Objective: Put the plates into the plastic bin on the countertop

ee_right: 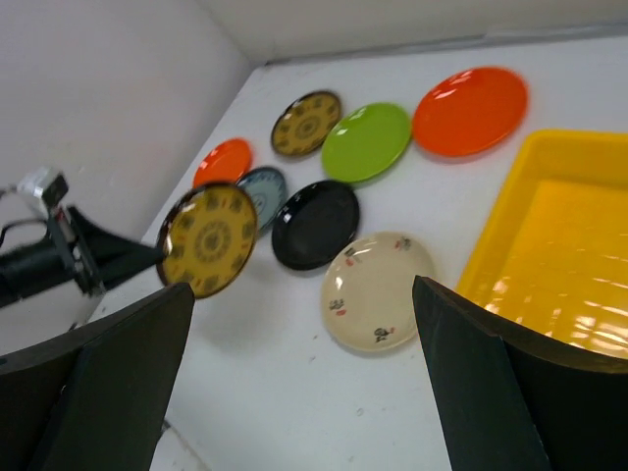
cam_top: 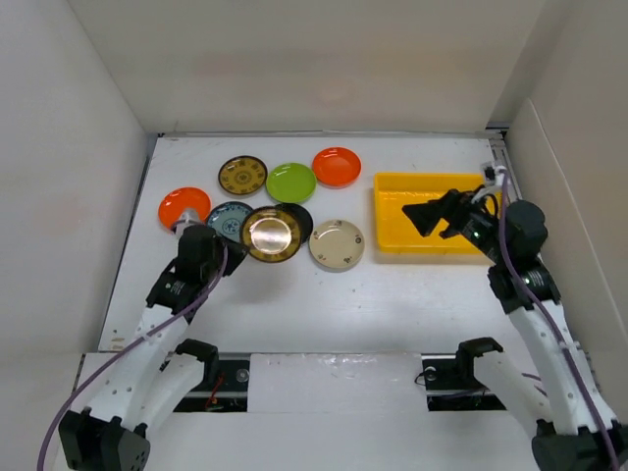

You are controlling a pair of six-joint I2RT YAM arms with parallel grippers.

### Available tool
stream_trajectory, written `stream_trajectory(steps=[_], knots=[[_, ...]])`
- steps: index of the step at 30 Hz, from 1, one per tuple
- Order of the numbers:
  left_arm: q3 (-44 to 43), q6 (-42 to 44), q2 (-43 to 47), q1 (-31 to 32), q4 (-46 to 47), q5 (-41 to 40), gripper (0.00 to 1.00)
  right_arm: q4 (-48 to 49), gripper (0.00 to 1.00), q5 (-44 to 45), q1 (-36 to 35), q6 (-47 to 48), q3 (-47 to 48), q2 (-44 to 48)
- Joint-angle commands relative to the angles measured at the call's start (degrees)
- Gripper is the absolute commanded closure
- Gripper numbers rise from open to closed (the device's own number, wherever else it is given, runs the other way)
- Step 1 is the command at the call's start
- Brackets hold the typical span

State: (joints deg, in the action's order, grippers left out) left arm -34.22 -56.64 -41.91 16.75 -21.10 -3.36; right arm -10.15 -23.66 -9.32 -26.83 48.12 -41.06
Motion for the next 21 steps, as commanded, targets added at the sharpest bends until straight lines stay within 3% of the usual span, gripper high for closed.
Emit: stream_trajectory(steps=[1,7,11,17,21], knots=[[-5.24,11.45,-4.66,0.12,10.89,13.06,1.00,12.51,0.01,-11.49,-3.50,-0.15,-1.35,-8.91],[-12.01,20.34,-12.66,0.12,17.92,25.58,1.00,19.29,0.06,-11.41,-14.04,2.21,1.79,-24.49],[-14.03,21.84,-13.37,0.12,20.66,30.24,1.00,23.76,0.10,-11.50,-16.08,0.82,2.33,-34.15],[-16.76,23.86,-15.47,0.12,20.05,31.48,1.00,33.77,0.15,-17.38,-18.10,-3.22,2.33,-39.71],[-16.15,23.86,-16.80,0.12,21.27,32.10,1.00,34.94,0.18,-18.00,-19.24,-4.28,3.55,-40.77]])
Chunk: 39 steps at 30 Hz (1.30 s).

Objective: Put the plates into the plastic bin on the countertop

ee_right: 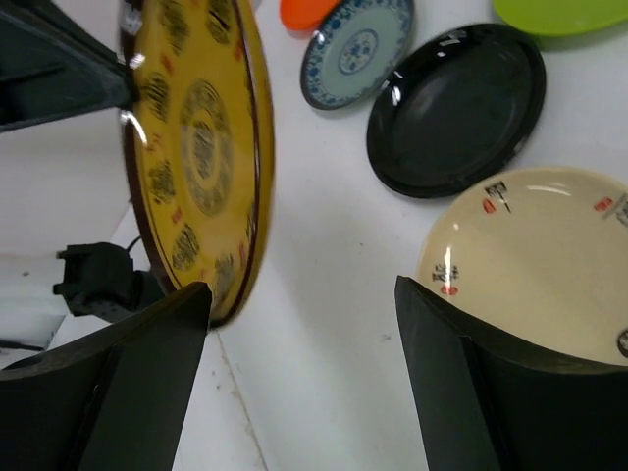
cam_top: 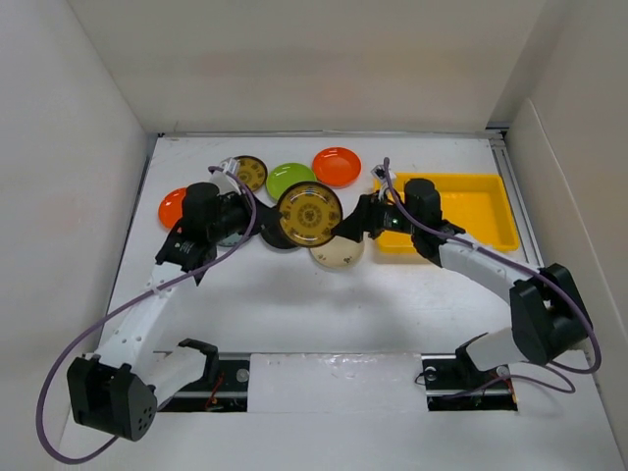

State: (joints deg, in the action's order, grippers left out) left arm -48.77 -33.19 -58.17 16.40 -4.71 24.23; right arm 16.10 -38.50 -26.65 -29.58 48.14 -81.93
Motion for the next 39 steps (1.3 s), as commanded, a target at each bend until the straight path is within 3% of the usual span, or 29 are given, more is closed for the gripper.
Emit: stream_trajectory(steps=[1,3,6,7,9,10,11,13,14,15,16,17,19,20,21,25,32,39], knots=[[-1.59,-0.12,-0.54,0.47,5.49,4.51,1.00,8.69,0.19,-3.16,-1.91,-1.53,3.54,0.10],[-0.97,-0.73,-1.15,0.47,6.11,5.21,1.00,10.52,0.19,-3.16,-1.91,-2.23,3.54,-0.51],[0.16,-1.35,-2.29,0.47,7.43,5.74,1.00,12.72,0.27,-4.47,-1.91,-4.25,4.07,-2.61],[0.17,-1.35,-2.30,0.47,8.04,6.44,1.00,13.34,0.47,-4.48,-2.43,-4.25,4.68,-3.14],[0.17,-1.97,-2.91,0.47,8.57,6.45,1.00,13.87,0.74,-4.48,-2.44,-4.78,5.21,-4.20],[0.17,-1.97,-2.91,0.47,8.58,6.45,1.00,13.87,0.96,-3.61,-2.44,-4.78,5.21,-4.20],[0.17,-1.97,-2.91,0.47,7.88,5.84,1.00,13.87,1.00,-3.60,-2.44,-4.78,5.21,-4.20],[-0.61,-1.97,-2.91,0.47,6.13,1.98,1.00,13.87,1.00,-0.98,-1.82,-5.30,5.21,-4.20],[-1.32,-1.97,-2.91,0.47,4.64,-0.39,0.93,13.87,1.00,-0.09,0.35,-5.31,4.51,-3.42],[-2.11,-1.97,-2.91,0.47,0.45,-3.54,0.75,12.92,1.00,1.05,1.68,-5.83,4.51,-2.54],[-3.51,-1.97,-2.91,0.47,-1.51,-9.84,0.47,11.78,1.00,4.19,3.35,-6.45,3.81,-2.01],[-4.13,-2.58,-2.13,0.47,-3.53,-13.03,0.29,8.72,1.00,5.88,7.28,-6.45,3.19,-1.48],[-5.19,-2.58,-0.46,0.47,-8.11,-19.10,0.04,5.89,1.00,8.87,11.87,-7.50,2.23,-0.08],[-6.06,-1.80,0.25,0.47,-9.25,-20.35,0.00,4.66,1.00,11.41,14.33,-7.51,1.53,-0.07],[-6.77,-1.27,1.47,0.47,-11.96,-21.84,0.00,3.95,1.00,12.04,18.96,-8.12,-0.22,0.62],[-9.93,2.25,2.89,0.47,-17.68,-27.91,0.00,2.89,1.00,12.75,25.94,-5.85,-1.47,-0.41],[-9.42,4.71,3.50,0.47,-20.60,-35.47,0.00,-0.10,1.00,14.07,29.47,-3.99,-0.68,-6.56],[-7.74,4.71,4.12,-2.25,-19.46,-36.01,0.00,-2.91,0.97,18.46,29.47,-3.99,-0.77,-9.21]])
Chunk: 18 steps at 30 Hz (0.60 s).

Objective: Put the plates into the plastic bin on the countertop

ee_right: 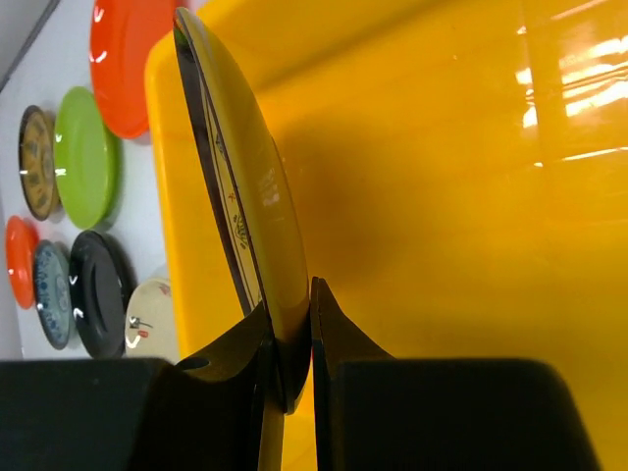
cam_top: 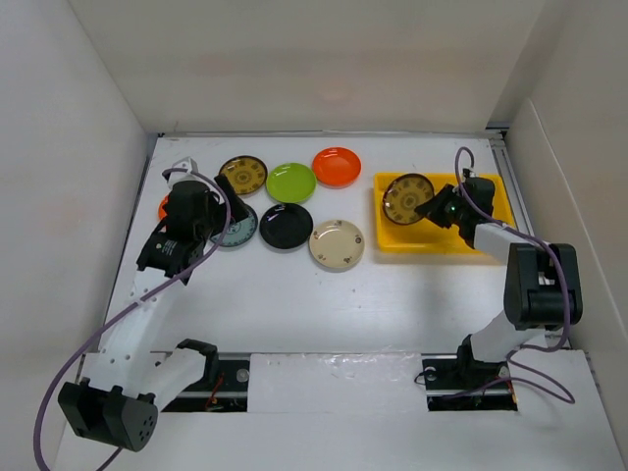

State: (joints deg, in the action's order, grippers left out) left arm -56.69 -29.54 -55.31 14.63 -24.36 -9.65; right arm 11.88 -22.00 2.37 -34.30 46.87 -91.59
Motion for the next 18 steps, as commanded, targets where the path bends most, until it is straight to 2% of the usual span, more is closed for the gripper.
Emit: stream_trajectory(steps=[1,2,3,5,6,7,11,14,15,16,17,18], knots=[[0.17,1.06,1.26,-0.48,0.19,-2.13,0.00,1.30,0.94,1.96,0.44,0.73,0.50,0.45],[0.17,1.06,1.26,-0.48,0.19,-2.13,0.00,1.30,0.88,1.26,0.44,1.25,0.50,-0.16],[0.17,1.06,1.26,-0.48,0.19,-2.13,0.00,1.30,0.68,0.73,0.44,1.26,0.50,-0.17],[0.17,1.06,1.78,-0.48,0.19,-2.65,0.00,1.30,0.51,0.73,0.44,1.87,0.50,0.36],[0.69,1.06,1.78,-0.48,0.19,-2.65,0.00,0.70,0.32,0.73,-0.08,2.48,-0.02,0.97],[0.70,1.06,1.78,-0.48,-0.33,-2.65,0.00,0.17,0.03,0.73,-0.09,2.49,-0.03,2.80],[1.23,0.54,1.78,-0.48,0.18,-1.43,0.00,-6.68,0.00,10.91,-3.42,3.71,0.58,9.82],[3.06,-1.48,1.78,-0.48,2.89,4.53,0.00,-12.13,0.00,18.91,-7.02,5.21,1.90,15.71],[4.03,-2.09,1.78,-0.48,4.57,10.29,0.00,-13.36,0.00,20.49,-7.90,5.21,1.91,17.05],[6.74,-3.06,1.78,-0.48,6.32,12.53,0.00,-15.90,0.00,23.20,-9.74,5.21,2.86,18.28],[8.24,-4.63,1.26,1.08,10.00,13.77,0.00,-17.31,0.00,24.19,-10.54,5.21,4.00,19.51],[9.56,-7.78,0.21,5.97,11.95,13.78,0.00,-18.37,0.00,24.20,-11.24,5.73,4.02,21.78]])
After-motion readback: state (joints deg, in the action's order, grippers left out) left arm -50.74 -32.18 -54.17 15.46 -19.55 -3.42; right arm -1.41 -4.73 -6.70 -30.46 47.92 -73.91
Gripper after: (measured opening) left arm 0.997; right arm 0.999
